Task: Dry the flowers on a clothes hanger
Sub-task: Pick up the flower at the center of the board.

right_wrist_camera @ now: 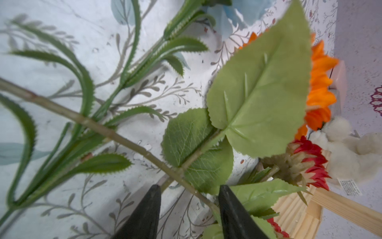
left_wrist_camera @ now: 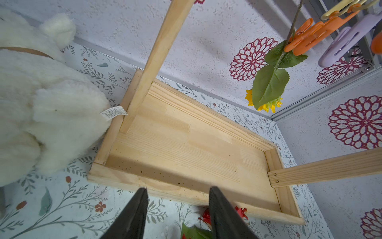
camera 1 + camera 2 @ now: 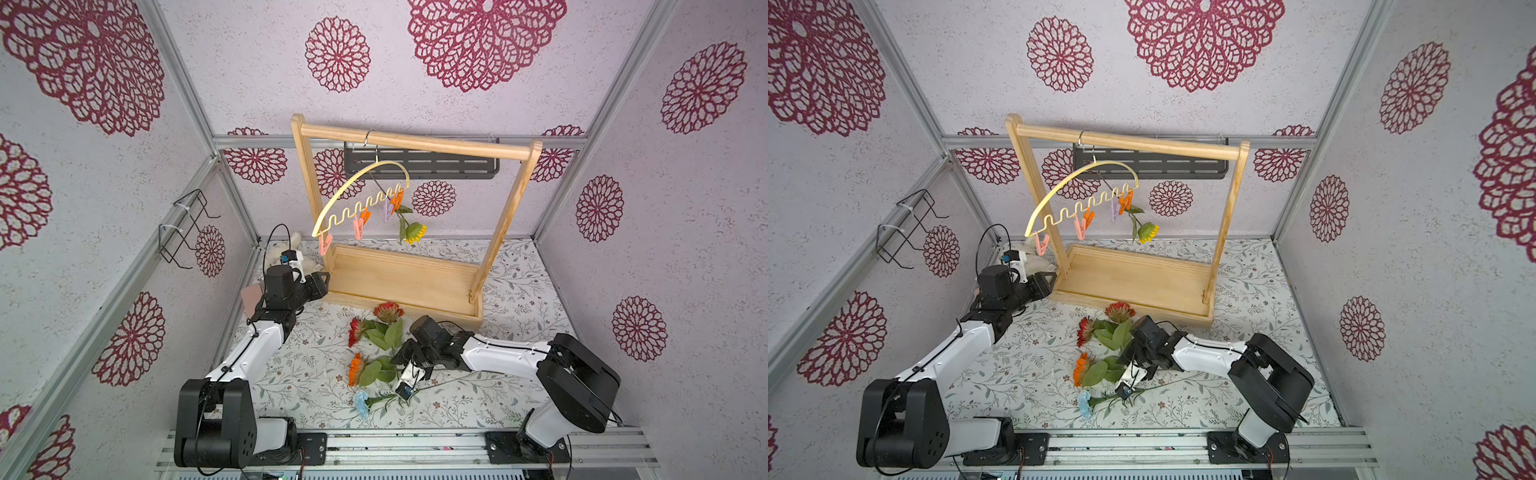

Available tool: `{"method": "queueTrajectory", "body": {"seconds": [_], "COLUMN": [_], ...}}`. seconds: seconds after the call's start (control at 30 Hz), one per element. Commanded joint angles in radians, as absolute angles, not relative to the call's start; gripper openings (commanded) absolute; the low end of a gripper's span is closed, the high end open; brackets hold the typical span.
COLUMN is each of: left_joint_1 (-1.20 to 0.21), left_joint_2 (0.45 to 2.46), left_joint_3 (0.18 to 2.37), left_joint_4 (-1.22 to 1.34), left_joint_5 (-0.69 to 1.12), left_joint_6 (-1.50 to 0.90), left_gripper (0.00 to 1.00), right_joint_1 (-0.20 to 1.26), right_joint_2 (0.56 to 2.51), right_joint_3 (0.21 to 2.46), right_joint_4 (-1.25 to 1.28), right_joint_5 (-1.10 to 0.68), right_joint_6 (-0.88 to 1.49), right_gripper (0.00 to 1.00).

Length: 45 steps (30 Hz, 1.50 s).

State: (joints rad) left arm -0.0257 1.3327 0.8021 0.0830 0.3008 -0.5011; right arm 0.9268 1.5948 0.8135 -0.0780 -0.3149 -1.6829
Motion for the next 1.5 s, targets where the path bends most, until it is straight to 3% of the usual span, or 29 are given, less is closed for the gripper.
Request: {"method": "queueTrajectory", "body": {"seconds": [0.0, 0.57, 1.23, 1.47], "left_joint_1": [-0.016, -0.009, -0.003, 0.000], "left_joint_2": [1.309, 1.282, 1.275, 1.273], "left_joint_3": [0.792, 0.777, 0.782, 0.790], "left_joint_4": [0.072, 0.066, 0.070, 0.071], "left_joint_5": [0.301, 0.298, 0.314, 0.331], "left_joint_6": [-0.494, -0.488, -0.489, -0.498], "left_gripper": [0.52, 0.52, 0.51, 0.50], "right_joint_1": [0.942, 0.969, 0.970, 0.971], "right_joint_2": [1.581, 1.641, 1.574, 1.548], "right_joint_3": [0.818, 0.827, 0.789, 0.778], "right_joint_4": [-0.087, -0.112, -0.025, -0.003], "right_joint_5": [-0.357, -0.357, -0.378, -0.382], "right_joint_6": [-1.687, -1.675, -1.683, -1.688], "right_gripper": [0.49, 0.41, 0.16, 0.12]}}
